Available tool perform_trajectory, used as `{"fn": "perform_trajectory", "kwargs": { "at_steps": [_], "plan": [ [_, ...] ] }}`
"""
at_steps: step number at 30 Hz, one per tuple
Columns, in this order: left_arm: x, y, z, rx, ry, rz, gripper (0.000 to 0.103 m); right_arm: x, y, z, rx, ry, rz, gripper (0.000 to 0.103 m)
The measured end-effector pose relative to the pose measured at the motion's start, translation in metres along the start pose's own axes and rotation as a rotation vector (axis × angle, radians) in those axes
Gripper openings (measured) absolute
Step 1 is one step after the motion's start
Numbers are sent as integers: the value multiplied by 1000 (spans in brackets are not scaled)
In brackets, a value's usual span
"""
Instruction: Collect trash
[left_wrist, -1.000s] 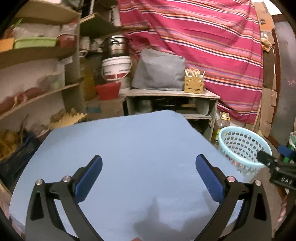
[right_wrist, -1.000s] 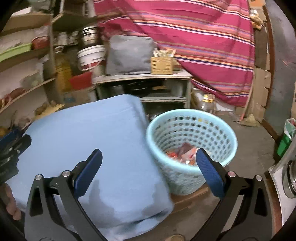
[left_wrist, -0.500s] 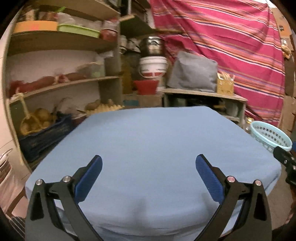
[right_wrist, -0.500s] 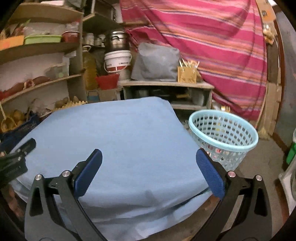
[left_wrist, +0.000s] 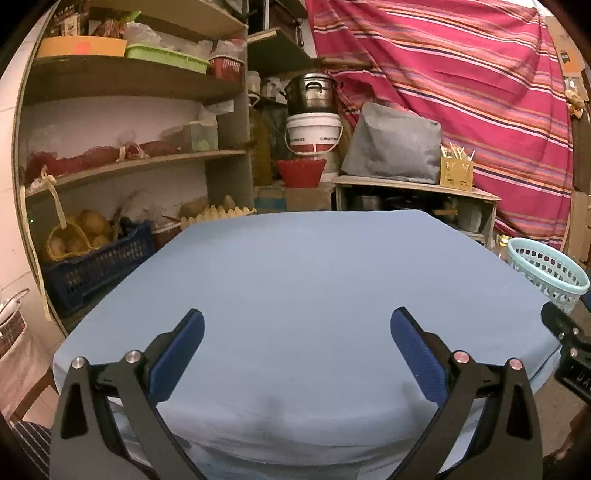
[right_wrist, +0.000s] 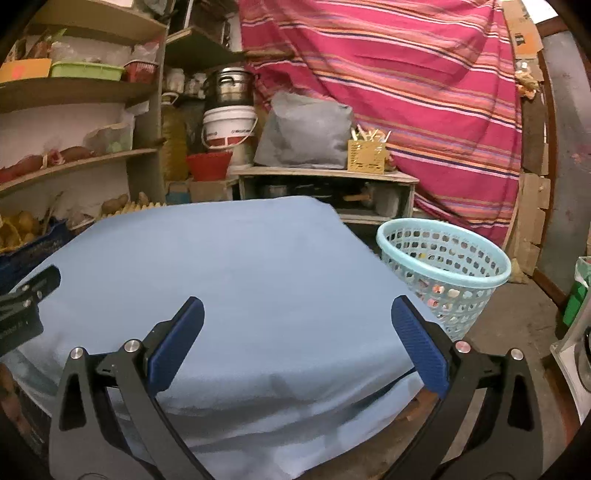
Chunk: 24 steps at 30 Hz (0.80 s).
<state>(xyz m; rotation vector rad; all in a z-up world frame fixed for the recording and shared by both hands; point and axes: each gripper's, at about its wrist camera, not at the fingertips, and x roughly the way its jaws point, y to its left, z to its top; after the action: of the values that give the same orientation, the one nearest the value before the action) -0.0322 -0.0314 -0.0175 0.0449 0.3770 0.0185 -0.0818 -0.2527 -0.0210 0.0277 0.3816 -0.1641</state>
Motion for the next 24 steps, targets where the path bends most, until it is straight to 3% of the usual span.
{"fn": "perform_trajectory", "kwargs": {
  "at_steps": [24],
  "plan": [
    [8, -13, -7, 39, 18, -7, 99, 1, 9, -4, -49, -49, -15, 99]
  ]
}}
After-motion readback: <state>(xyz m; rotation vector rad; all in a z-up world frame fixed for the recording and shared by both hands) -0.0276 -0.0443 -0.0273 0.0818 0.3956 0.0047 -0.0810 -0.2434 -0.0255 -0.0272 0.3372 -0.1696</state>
